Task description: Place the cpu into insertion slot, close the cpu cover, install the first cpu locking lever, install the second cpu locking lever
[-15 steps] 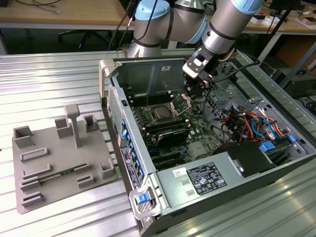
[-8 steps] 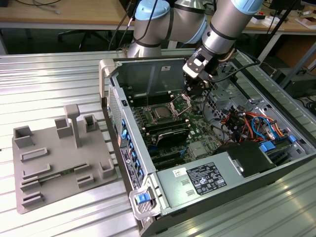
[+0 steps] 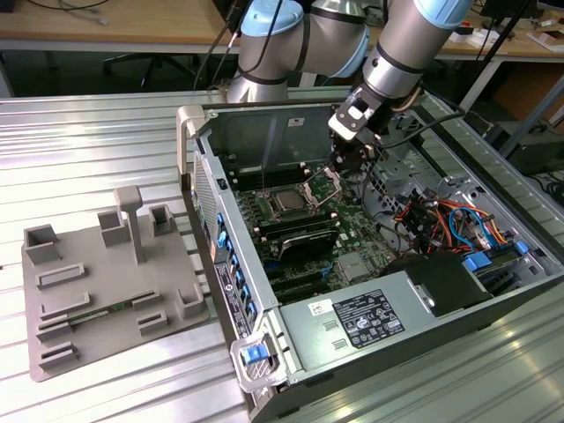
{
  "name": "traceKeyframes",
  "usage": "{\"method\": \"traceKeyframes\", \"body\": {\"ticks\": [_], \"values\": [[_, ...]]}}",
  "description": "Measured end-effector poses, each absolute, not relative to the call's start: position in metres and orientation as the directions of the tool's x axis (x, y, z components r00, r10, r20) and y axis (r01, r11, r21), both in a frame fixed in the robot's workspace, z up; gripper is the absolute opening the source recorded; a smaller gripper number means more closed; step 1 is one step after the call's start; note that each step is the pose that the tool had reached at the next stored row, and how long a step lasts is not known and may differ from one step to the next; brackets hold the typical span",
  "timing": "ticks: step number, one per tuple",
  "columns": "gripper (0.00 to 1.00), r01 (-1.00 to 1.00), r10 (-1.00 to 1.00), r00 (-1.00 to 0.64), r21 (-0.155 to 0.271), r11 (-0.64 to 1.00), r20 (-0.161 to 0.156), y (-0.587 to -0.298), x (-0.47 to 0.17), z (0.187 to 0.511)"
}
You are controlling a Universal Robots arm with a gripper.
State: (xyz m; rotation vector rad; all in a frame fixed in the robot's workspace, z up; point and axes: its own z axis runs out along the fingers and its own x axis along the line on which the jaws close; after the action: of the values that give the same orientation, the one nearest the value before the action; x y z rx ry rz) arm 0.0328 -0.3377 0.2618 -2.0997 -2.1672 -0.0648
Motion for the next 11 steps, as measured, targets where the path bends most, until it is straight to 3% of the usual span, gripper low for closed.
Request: {"method": "traceKeyframes", "body": {"ticks": [11], "values": [[0.11,0.998,0.993,-0.028,-0.055,0.035,0.118,-0.3377,0.0343,0.26]]}}
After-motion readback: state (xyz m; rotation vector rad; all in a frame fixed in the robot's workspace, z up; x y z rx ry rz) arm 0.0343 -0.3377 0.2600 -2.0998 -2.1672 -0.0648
